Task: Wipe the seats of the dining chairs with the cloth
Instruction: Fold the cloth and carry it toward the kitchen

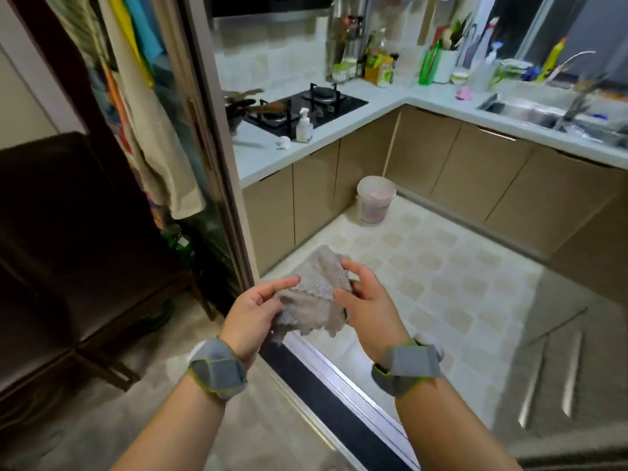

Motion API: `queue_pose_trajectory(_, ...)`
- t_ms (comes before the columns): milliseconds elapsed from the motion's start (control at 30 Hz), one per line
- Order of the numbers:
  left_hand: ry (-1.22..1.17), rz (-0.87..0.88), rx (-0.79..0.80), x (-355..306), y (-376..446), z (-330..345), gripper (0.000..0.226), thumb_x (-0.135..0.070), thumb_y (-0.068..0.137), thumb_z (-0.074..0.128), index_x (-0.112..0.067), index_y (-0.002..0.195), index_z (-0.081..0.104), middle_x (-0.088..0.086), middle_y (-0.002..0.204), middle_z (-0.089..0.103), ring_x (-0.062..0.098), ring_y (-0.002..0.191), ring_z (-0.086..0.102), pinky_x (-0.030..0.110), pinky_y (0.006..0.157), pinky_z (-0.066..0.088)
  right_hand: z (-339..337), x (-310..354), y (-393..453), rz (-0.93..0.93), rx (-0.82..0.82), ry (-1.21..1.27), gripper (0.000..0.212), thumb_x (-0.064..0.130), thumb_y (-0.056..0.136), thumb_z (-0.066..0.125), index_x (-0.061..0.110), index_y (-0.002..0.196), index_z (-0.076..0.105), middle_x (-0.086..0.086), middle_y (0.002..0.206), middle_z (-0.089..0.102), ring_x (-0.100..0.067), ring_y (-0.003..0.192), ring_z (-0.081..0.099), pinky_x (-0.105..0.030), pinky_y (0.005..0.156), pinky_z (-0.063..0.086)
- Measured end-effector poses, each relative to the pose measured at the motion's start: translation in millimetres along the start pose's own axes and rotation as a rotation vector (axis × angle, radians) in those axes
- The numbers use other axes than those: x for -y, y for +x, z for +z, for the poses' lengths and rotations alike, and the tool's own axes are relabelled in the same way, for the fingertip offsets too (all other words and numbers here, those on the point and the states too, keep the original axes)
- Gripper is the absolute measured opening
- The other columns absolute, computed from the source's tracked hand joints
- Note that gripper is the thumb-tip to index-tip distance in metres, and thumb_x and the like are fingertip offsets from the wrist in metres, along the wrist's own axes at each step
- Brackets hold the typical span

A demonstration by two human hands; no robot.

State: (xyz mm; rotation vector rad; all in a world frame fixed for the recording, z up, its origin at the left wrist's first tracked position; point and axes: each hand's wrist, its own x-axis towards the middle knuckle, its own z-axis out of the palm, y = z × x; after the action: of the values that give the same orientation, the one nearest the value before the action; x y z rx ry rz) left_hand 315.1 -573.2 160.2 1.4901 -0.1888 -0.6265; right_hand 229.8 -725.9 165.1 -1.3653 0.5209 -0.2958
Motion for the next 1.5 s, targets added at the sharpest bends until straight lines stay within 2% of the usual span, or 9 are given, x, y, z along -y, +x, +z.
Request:
queue_pose_trajectory(100,0.011,0.008,0.051,-26,99,17,0.05,0.014,0.085,0.039,-0.017,0.11,0.07,0.006,0.075,0.071,0.028,0.062,0.053,0.028,0.048,0.046,-17,19,99,-0.024,-0.006,0.0,0.045,-0.006,0.094,0.046,0.028,0.123,0.054,-0.011,0.11,0.067,-0.025,0.096,0.067,-0.031,0.071,0.054)
queue_pose_trajectory(367,0.075,0.031,-0.076,-100,321,34,0.051,0.011,0.087,0.038,-0.023,0.108,0.07,0.01,0.101,0.071,0.034,0.083,0.059,0.039,0.078,0.05,-22,76,345,-0.076,0.103,0.027,0.047,-0.005,0.093,0.047,0.038,0.11,0.055,-0.006,0.115,0.066,-0.022,0.102,0.065,-0.04,0.086,0.056)
queue_pose_trajectory(533,0.209,0.091,-0.136,-126,414,41,0.045,0.008,0.089,0.047,-0.022,0.118,0.064,-0.006,0.119,0.064,0.008,0.108,0.061,0.027,0.099,0.048,-14,91,453,-0.073,0.193,0.013,0.055,-0.003,0.091,0.05,0.047,0.112,0.052,0.001,0.121,0.061,-0.016,0.106,0.063,-0.04,0.086,0.056)
queue_pose_trajectory(667,0.408,0.121,-0.152,-132,501,21,0.043,-0.005,0.087,0.054,-0.035,0.117,0.063,-0.007,0.122,0.065,0.012,0.106,0.061,0.041,0.103,0.046,-2,89,551,-0.059,0.197,-0.059,0.058,0.009,0.083,0.057,0.056,0.117,0.048,0.004,0.129,0.059,-0.018,0.115,0.06,-0.051,0.096,0.05)
queue_pose_trajectory(1000,0.726,0.162,-0.28,-121,715,-6,0.045,0.001,0.094,0.047,-0.015,0.135,0.051,0.004,0.14,0.047,0.014,0.129,0.042,-0.003,0.094,0.013,44,73,775,0.008,0.188,-0.384,0.051,-0.001,0.087,0.056,0.037,0.121,0.053,0.0,0.106,0.062,-0.015,0.092,0.062,-0.034,0.084,0.054)
queue_pose_trajectory(1100,0.775,0.116,-0.356,-124,755,-16,0.048,-0.001,0.095,0.044,-0.016,0.14,0.045,0.004,0.15,0.036,0.017,0.137,0.034,0.004,0.101,0.013,60,71,821,0.015,0.219,-0.443,0.049,-0.003,0.088,0.055,0.027,0.127,0.053,0.003,0.108,0.059,-0.012,0.092,0.059,-0.019,0.074,0.049)
queue_pose_trajectory(1267,0.879,0.028,-0.447,-122,801,-42,0.053,-0.003,0.093,0.043,-0.014,0.145,0.037,0.006,0.157,0.021,0.017,0.144,0.023,0.005,0.104,0.008,100,49,891,0.049,0.324,-0.46,0.049,-0.008,0.084,0.056,0.022,0.122,0.057,-0.001,0.116,0.061,-0.024,0.105,0.061,-0.045,0.094,0.051)
queue_pose_trajectory(1367,0.957,-0.086,-0.605,-114,827,-68,0.062,-0.009,0.091,0.047,-0.018,0.149,0.027,0.004,0.161,-0.003,0.021,0.146,0.015,0.012,0.111,0.012,136,29,934,0.07,0.539,-0.506,0.047,-0.009,0.086,0.054,0.021,0.122,0.053,0.0,0.111,0.059,-0.024,0.102,0.059,-0.04,0.096,0.049)
queue_pose_trajectory(1500,1.147,-0.399,-0.712,-102,839,-89,0.073,-0.018,0.09,0.05,-0.034,0.15,0.011,0.006,0.156,-0.027,0.03,0.146,-0.002,0.036,0.118,0.017,159,1,950,-0.125,0.769,-1.057,0.046,0.011,0.089,0.056,0.018,0.134,0.046,-0.006,0.141,0.042,-0.026,0.125,0.044,-0.027,0.102,0.035)
